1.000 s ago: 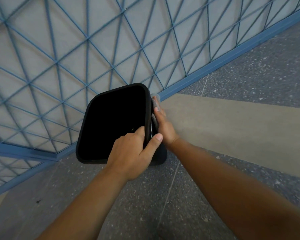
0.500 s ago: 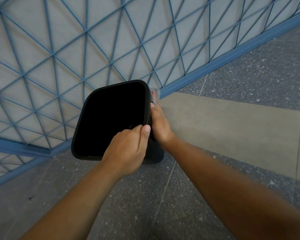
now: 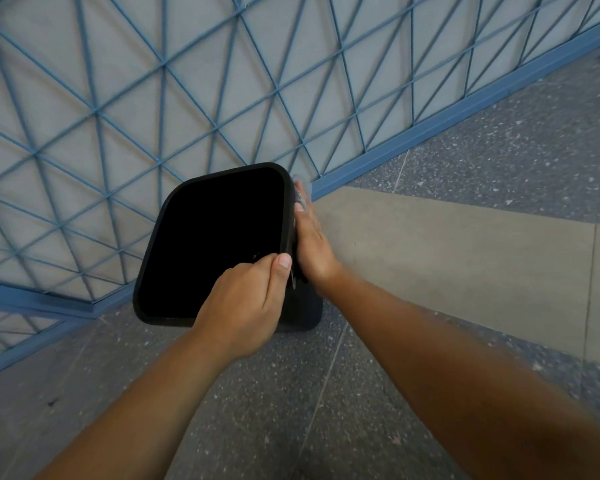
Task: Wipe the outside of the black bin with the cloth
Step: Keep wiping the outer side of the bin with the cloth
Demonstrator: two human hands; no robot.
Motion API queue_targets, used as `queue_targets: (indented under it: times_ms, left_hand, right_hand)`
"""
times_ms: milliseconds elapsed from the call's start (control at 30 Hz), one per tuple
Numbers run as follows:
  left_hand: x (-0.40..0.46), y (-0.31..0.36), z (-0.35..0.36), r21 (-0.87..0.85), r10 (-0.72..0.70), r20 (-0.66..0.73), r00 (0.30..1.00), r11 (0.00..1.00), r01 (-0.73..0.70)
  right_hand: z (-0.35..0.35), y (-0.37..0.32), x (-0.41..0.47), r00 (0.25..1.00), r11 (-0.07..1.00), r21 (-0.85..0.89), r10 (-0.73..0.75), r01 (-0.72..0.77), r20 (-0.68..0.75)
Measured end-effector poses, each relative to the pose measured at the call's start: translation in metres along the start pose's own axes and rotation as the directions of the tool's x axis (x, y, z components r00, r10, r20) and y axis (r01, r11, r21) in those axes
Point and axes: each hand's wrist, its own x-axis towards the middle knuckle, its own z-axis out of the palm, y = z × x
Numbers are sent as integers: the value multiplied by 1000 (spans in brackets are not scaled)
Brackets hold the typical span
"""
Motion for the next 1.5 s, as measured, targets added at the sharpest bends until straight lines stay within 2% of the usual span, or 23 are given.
queue_targets:
  times_ms: [100, 200, 300, 367, 467, 633, 700, 733, 833, 900, 1000, 1100, 1267, 1333, 1467, 1500]
  left_hand:
    - [1, 2, -1, 7, 4, 7, 1000, 1000, -4]
    - [1, 5, 0, 12, 1, 2, 1000, 1000, -2]
    - [1, 4, 0, 13, -13, -4, 1000, 1000, 13]
    - [2, 3, 1, 15, -20, -1, 1000, 1000, 20]
    - [4, 0, 2, 1, -21, 9, 1000, 1000, 21]
    - [3, -1, 2, -33, -32, 1, 999, 999, 32]
    - [4, 0, 2, 1, -37, -6, 999, 999, 37]
    - [4, 1, 1, 10, -39, -9, 999, 999, 39]
    - [3, 2, 0, -11, -44, -15, 999, 999, 44]
    - [3, 2, 0, -24, -38, -14, 999, 999, 38]
    - [3, 7, -1, -4, -47, -23, 999, 999, 47]
    - [6, 9, 0, 36, -61, -20, 998, 997, 62]
    - [5, 7, -1, 27, -63, -5, 998, 998, 63]
    - [6, 8, -1, 30, -56, -12, 998, 998, 56]
    - [5, 12, -1, 42, -58, -28, 998, 997, 59]
    - [5, 11, -2, 40, -59, -30, 998, 997, 60]
  right_hand:
    - [-3, -5, -8, 999, 999, -32, -30, 31, 21]
    - [-12, -9, -10, 978, 977, 31, 209, -209, -1]
    - [-15, -5, -21, 950, 939, 140, 312, -313, 32]
    - [-11, -6, -37, 959, 943, 178, 282, -282, 27]
    - [7, -9, -59, 988, 974, 169, 152, -151, 9]
    - [16, 1, -47, 999, 999, 49, 19, -17, -39]
    - [10, 0, -30, 998, 999, -8, 52, -52, -22]
    - [10, -2, -27, 998, 999, -4, 48, -48, -30]
    - [23, 2, -55, 985, 990, 20, -139, 142, -99]
    - [32, 11, -74, 981, 982, 87, -160, 170, -113]
    - [26, 20, -50, 990, 990, 73, -115, 121, -78]
    - [16, 24, -23, 997, 997, 81, 26, -19, -79]
    - [32, 13, -94, 991, 985, 115, -122, 128, -59]
    - [27, 20, -81, 990, 986, 101, -132, 135, -42]
    - [7, 26, -33, 990, 992, 54, 120, -117, -69]
    - [10, 24, -38, 990, 991, 45, 125, -122, -61]
